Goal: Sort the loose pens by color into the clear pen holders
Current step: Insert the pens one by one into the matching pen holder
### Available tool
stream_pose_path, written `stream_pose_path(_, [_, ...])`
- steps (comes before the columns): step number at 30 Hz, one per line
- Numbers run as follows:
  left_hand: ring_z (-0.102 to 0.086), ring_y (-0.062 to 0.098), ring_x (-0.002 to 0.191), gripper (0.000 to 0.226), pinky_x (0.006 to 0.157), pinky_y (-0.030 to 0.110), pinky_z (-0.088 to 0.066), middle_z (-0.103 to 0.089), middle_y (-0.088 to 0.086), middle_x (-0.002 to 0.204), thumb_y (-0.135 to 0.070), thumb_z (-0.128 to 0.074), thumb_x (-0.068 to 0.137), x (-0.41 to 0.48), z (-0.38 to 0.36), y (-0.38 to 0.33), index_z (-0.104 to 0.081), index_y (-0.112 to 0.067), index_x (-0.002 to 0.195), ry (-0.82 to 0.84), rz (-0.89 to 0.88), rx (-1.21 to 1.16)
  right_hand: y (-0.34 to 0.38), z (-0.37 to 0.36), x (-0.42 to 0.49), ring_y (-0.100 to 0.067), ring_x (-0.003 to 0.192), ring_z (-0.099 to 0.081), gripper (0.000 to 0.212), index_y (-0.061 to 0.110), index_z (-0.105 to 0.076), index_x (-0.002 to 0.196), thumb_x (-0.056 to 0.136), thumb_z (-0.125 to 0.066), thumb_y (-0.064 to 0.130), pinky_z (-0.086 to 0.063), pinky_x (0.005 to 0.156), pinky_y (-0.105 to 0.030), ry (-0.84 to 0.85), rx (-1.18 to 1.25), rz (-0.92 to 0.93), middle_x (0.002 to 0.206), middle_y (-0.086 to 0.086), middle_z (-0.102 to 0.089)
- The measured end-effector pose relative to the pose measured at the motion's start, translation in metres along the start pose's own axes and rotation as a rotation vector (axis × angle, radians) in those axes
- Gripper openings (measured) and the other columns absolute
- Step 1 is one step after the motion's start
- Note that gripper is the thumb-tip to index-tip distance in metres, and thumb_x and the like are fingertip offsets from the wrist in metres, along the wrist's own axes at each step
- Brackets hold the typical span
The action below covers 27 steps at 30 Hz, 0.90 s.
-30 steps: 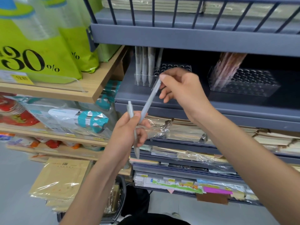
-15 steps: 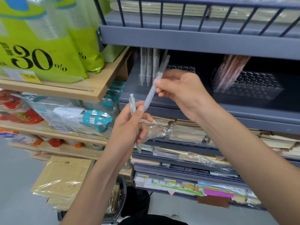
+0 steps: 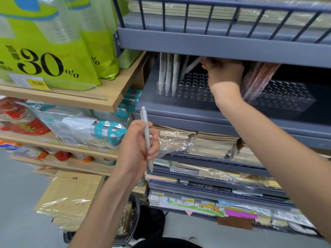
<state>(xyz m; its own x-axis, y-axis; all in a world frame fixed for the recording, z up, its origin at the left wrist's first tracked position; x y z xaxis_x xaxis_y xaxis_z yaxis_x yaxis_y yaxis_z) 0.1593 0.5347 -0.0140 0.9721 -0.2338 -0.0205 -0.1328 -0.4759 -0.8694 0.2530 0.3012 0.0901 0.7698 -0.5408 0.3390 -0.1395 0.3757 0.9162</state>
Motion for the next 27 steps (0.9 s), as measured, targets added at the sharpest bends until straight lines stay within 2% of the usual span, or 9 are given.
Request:
stream_pose_path(4, [-0.035, 0.013, 0.042, 0.020, 0.037, 0.022, -0.026, -0.055, 0.002, 0.071, -0.031, -0.045, 0.104, -0.002, 0.003, -0.001, -0.056, -0.014, 0.106, -0.040, -0.009, 0.090, 0.009, -0.018, 0.003, -0.022, 0.105, -0.062, 0.026, 0.007, -0.066, 0.109, 0.095, -0.055, 0.026, -0.040, 0.084, -0.021, 0.066, -0.292, 0.091, 0.110, -0.008, -0.068])
stream_pose_path(7, [-0.033, 0.012, 0.043, 0.026, 0.038, 0.023, -0.023, -0.054, 0.000, 0.068, -0.034, -0.042, 0.106, -0.004, 0.006, -0.001, -0.060, -0.017, 0.115, -0.060, 0.006, 0.160, 0.015, -0.029, 0.004, -0.025, 0.120, -0.054, 0.039, 0.011, -0.059, 0.126, 0.097, -0.052, 0.036, -0.036, 0.099, -0.026, 0.105, -0.387, 0.146, 0.128, -0.008, -0.062])
stream_pose_path(10, [-0.030, 0.011, 0.044, 0.028, 0.041, 0.026, -0.021, -0.053, -0.001, 0.067, -0.030, -0.038, 0.107, -0.005, 0.009, -0.001, -0.059, -0.014, 0.116, -0.068, 0.014, 0.162, 0.013, -0.037, 0.007, -0.028, 0.122, -0.053, 0.044, 0.011, -0.056, 0.130, 0.098, -0.051, 0.041, -0.039, 0.102, -0.031, 0.138, -0.435, 0.134, 0.131, -0.011, -0.059])
stream_pose_path(14, [-0.034, 0.012, 0.045, 0.023, 0.041, 0.024, -0.028, -0.056, 0.002, 0.068, -0.013, -0.032, 0.102, -0.005, 0.012, -0.002, -0.052, -0.008, 0.112, -0.073, -0.007, 0.089, 0.007, -0.046, 0.010, -0.031, 0.113, -0.058, 0.027, 0.016, -0.058, 0.108, 0.098, -0.049, 0.039, -0.043, 0.087, -0.030, 0.189, -0.457, 0.100, 0.121, -0.015, -0.063])
stream_pose_path(17, [-0.042, 0.011, 0.050, 0.023, 0.046, 0.023, -0.036, -0.059, 0.000, 0.074, -0.013, -0.042, 0.100, -0.004, 0.016, -0.004, -0.058, -0.010, 0.115, -0.090, -0.032, 0.158, 0.005, -0.046, 0.013, -0.029, 0.102, -0.060, 0.021, 0.021, -0.049, 0.099, 0.098, -0.048, 0.042, -0.034, 0.075, -0.025, 0.202, -0.476, 0.084, 0.104, -0.010, -0.060])
stream_pose_path(19, [-0.048, 0.011, 0.057, 0.024, 0.052, 0.023, -0.042, -0.061, -0.006, 0.079, -0.014, -0.047, 0.103, -0.004, 0.019, -0.004, -0.066, -0.020, 0.117, -0.111, -0.057, 0.268, 0.002, -0.043, 0.011, -0.027, 0.101, -0.060, 0.028, 0.020, -0.057, 0.102, 0.096, -0.051, 0.046, -0.040, 0.076, -0.026, 0.207, -0.451, 0.045, 0.109, -0.008, -0.064])
stream_pose_path(22, [-0.054, 0.010, 0.067, 0.026, 0.061, 0.022, -0.047, -0.065, -0.008, 0.080, -0.017, -0.054, 0.102, -0.003, 0.019, -0.006, -0.068, -0.031, 0.120, -0.113, -0.097, 0.367, 0.008, -0.027, -0.002, -0.025, 0.106, -0.064, 0.027, 0.016, -0.070, 0.100, 0.092, -0.059, 0.039, -0.048, 0.096, -0.032, 0.125, -0.334, 0.064, 0.108, -0.005, -0.072])
stream_pose_path(24, [-0.056, 0.011, 0.067, 0.023, 0.062, 0.023, -0.049, -0.073, -0.002, 0.087, -0.016, -0.059, 0.099, -0.001, 0.018, -0.006, -0.064, -0.023, 0.121, -0.103, -0.118, 0.354, 0.011, -0.018, -0.025, -0.019, 0.087, -0.069, 0.014, 0.025, -0.069, 0.077, 0.089, -0.063, 0.030, -0.053, 0.089, -0.037, 0.153, -0.165, 0.097, 0.084, 0.004, -0.074])
stream_pose_path(27, [-0.059, 0.013, 0.066, 0.018, 0.059, 0.022, -0.049, -0.077, 0.008, 0.095, -0.016, -0.063, 0.095, 0.002, 0.015, -0.007, -0.055, -0.010, 0.110, -0.108, -0.143, 0.329, 0.014, -0.014, -0.073, -0.001, 0.068, -0.064, 0.017, 0.034, -0.070, 0.071, 0.085, -0.064, 0.042, -0.054, 0.073, -0.028, 0.368, -0.074, 0.175, 0.071, 0.015, -0.071])
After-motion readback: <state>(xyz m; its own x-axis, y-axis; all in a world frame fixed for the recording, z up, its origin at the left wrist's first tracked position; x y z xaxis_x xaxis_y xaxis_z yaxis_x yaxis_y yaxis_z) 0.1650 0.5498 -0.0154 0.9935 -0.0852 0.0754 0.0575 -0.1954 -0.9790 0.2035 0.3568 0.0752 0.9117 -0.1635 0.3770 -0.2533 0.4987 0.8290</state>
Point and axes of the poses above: each hand's wrist, its own x-axis towards the middle knuckle, its own z-axis out of the back of the hand, y = z × x, the point moved 7 cm from there along x, towards the middle knuckle
